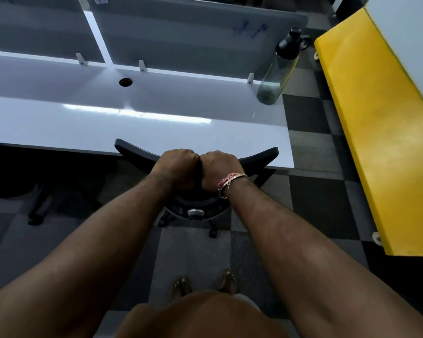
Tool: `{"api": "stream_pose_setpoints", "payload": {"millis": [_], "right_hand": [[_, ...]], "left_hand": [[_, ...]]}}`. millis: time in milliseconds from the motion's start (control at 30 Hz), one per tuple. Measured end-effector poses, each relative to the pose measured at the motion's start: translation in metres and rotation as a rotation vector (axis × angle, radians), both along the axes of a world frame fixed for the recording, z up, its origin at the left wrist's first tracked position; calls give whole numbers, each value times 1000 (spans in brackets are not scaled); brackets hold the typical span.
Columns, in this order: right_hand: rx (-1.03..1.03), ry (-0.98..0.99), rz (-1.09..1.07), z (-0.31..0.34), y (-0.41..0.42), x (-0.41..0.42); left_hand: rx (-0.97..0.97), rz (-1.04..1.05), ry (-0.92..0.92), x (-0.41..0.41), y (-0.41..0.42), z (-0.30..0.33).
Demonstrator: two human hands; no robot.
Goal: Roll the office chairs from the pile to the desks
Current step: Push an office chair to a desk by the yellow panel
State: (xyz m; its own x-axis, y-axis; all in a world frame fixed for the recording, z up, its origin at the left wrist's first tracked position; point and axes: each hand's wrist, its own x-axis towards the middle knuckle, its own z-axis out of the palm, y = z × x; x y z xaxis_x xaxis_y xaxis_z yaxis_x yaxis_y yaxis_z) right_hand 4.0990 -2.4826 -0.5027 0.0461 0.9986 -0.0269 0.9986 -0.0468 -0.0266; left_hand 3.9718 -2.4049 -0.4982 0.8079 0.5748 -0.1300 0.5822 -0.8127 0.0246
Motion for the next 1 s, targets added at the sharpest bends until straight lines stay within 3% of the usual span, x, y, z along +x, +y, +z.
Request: {"api": "stream_pose_setpoints", "payload": {"millis": [167, 500, 700, 1000], "right_hand": [[55, -23, -50, 13, -34, 36], [171, -17, -170, 24, -110, 184], [184, -40, -294, 22, -176, 321], [109, -5, -351, 26, -218, 460]], "left_hand": [[-30, -41, -78, 34, -28, 15], [-75, -107, -194, 192, -87, 34], [-71, -217, -153, 340, -145, 37], [-83, -260, -106, 486, -182, 37]]}}
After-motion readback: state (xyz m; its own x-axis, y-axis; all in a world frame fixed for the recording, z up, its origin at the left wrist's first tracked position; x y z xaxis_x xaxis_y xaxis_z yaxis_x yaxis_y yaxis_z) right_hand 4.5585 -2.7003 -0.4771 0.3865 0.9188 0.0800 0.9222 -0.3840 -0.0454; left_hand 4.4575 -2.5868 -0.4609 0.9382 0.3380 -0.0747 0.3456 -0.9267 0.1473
